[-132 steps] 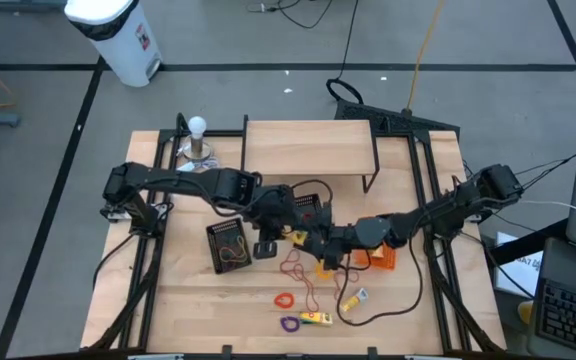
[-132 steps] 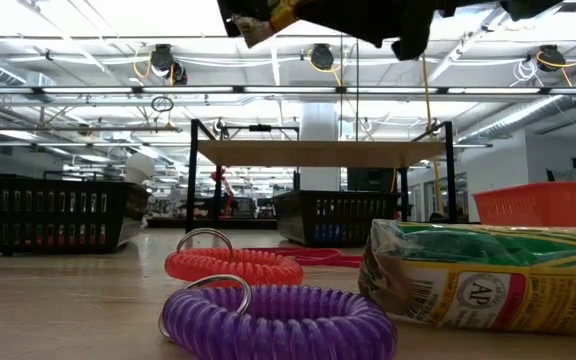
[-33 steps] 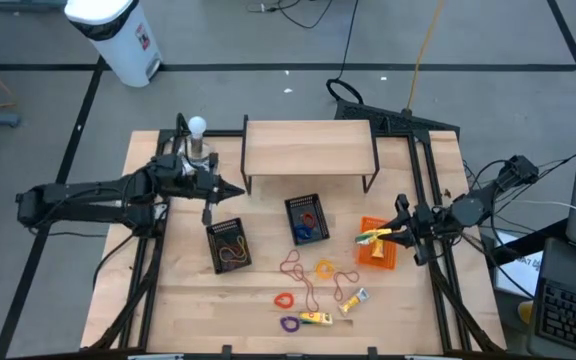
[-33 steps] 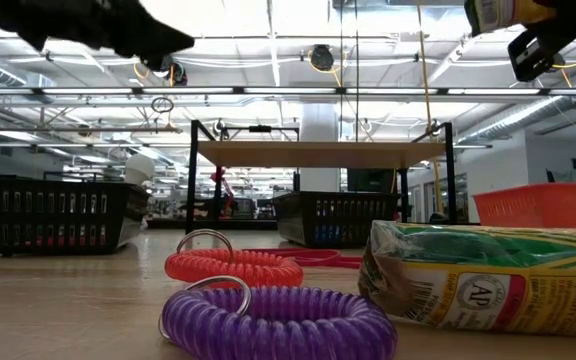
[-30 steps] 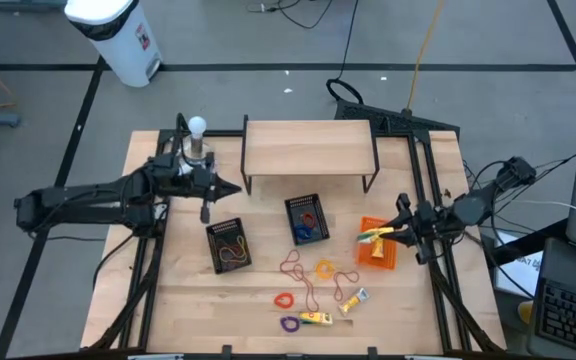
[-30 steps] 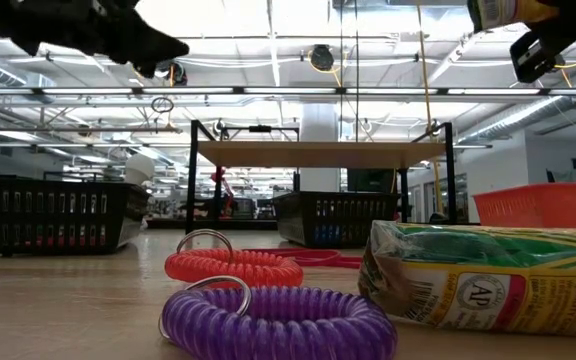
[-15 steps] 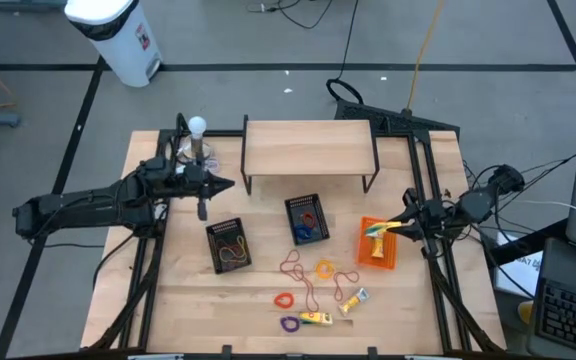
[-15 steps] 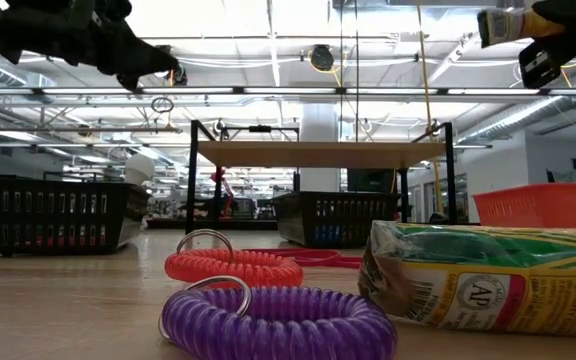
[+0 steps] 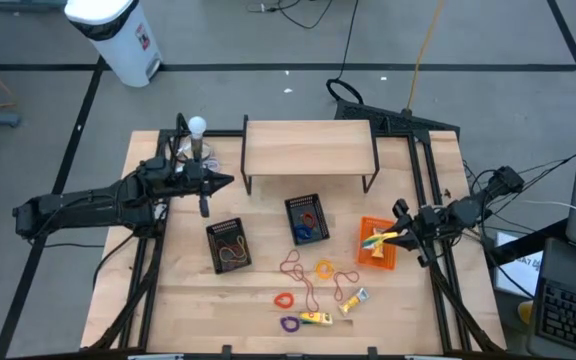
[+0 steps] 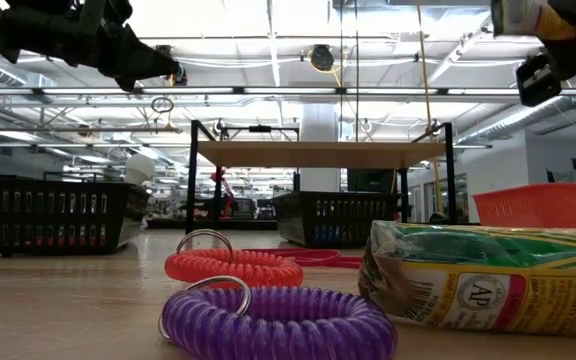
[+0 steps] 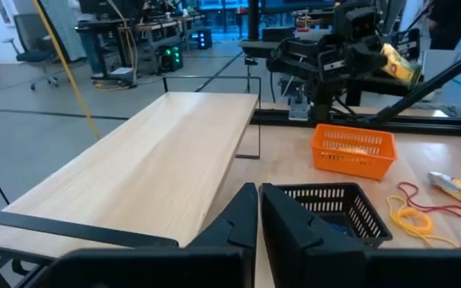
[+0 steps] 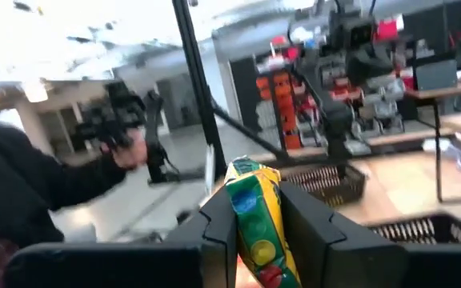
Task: Pick & Place Office Desk Supplies
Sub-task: Put the crayon into the orange bin, then put the red rubber band into the left black bin
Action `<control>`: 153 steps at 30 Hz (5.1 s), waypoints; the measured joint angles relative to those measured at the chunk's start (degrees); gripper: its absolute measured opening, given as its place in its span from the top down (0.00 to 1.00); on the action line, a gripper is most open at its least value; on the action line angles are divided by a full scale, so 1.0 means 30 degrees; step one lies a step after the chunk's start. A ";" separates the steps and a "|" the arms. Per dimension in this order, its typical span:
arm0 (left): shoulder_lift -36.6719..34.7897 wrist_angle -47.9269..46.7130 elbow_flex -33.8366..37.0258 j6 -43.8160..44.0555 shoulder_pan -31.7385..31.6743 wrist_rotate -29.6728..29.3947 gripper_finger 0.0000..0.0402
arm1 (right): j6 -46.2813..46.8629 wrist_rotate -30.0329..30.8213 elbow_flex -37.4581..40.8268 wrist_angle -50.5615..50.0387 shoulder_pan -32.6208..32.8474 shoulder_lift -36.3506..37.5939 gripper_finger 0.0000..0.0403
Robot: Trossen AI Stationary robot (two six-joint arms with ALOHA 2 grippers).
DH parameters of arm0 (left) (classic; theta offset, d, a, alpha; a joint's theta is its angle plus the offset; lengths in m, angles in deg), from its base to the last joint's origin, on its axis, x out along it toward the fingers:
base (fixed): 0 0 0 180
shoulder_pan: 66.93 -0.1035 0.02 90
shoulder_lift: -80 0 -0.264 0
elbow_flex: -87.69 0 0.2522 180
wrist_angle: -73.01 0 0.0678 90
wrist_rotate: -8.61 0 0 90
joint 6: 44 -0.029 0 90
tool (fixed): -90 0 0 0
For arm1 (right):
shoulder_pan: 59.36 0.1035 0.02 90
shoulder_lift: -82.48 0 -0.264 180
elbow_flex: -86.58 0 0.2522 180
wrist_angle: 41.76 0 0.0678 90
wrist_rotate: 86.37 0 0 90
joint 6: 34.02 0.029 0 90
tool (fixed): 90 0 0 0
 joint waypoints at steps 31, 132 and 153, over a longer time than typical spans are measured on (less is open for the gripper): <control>0.0000 0.0405 0.0000 0.0018 0.0000 -0.0026 0.94 | 0.0338 0.0220 0.0181 0.1693 0.0000 0.0000 0.85; 0.0117 0.0518 -0.0015 0.0930 0.0000 -0.1309 0.94 | 0.3918 -1.3468 -1.3064 -1.7495 -1.0003 -2.2870 0.68; 0.0109 0.0518 -0.0015 0.0841 0.0007 -0.1367 0.94 | 0.2296 -1.2003 -1.4162 -1.9380 -1.1136 -2.2077 0.45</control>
